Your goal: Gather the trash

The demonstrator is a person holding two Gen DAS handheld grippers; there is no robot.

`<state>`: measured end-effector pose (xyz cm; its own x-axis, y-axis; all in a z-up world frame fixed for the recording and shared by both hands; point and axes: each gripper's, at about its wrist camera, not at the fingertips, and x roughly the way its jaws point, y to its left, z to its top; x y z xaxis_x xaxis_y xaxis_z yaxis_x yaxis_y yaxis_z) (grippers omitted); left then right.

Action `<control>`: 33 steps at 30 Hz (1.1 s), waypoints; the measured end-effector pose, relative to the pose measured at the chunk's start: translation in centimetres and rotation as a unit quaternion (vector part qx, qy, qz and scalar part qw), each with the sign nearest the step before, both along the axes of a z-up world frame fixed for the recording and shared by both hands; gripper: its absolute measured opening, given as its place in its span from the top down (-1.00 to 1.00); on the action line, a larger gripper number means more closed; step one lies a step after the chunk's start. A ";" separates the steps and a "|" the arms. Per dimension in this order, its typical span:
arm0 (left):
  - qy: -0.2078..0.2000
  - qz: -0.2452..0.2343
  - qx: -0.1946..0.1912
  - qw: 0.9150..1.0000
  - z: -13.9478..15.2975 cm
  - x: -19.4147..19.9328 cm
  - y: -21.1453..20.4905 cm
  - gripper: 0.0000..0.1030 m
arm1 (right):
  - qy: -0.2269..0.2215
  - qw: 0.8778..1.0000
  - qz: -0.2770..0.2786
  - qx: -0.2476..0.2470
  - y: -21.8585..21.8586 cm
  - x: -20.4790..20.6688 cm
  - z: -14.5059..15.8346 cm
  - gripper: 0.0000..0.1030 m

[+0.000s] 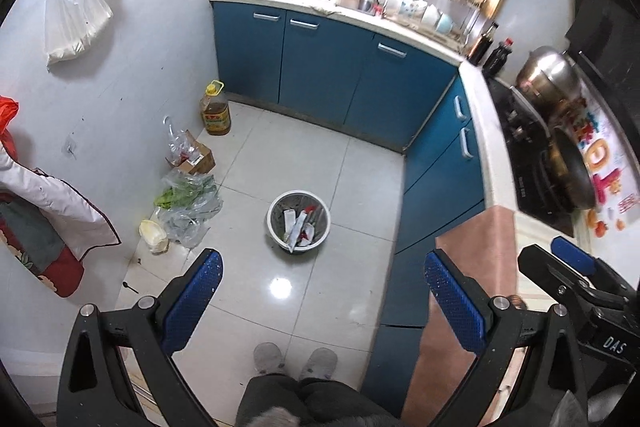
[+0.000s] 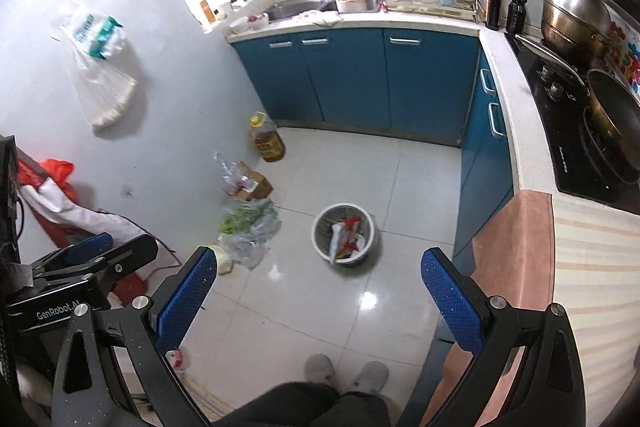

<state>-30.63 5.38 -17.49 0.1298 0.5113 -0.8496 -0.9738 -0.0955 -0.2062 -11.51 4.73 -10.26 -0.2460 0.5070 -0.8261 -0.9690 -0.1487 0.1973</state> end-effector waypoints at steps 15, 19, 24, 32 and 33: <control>-0.002 -0.010 0.022 1.000 3.6 -1.1 -3.3 -1.00 | 0.031 0.999 0.011 0.012 -2.9 -2.0 4.1 -1.00; -0.006 -0.003 0.018 1.000 3.7 -1.7 -3.6 -1.00 | 0.032 0.999 0.016 0.007 -3.3 -2.3 3.9 -1.00; -0.015 0.000 0.015 1.000 3.5 -1.6 -3.9 -1.00 | 0.032 0.999 0.023 0.003 -3.3 -2.2 3.9 -1.00; -0.024 -0.005 0.018 1.000 3.8 -0.9 -4.2 -1.00 | 0.031 0.999 0.026 -0.001 -3.4 -1.9 3.9 -1.00; -0.025 -0.008 0.018 1.000 3.9 -0.8 -4.2 -1.00 | 0.032 0.999 0.027 -0.002 -3.4 -1.9 3.9 -1.00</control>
<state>-31.41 1.14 -13.62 0.1789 0.5394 -0.8229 -0.9637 -0.0725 -0.2570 -13.38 1.34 -6.35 -0.3243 0.4885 -0.8101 -0.9453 -0.1988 0.2585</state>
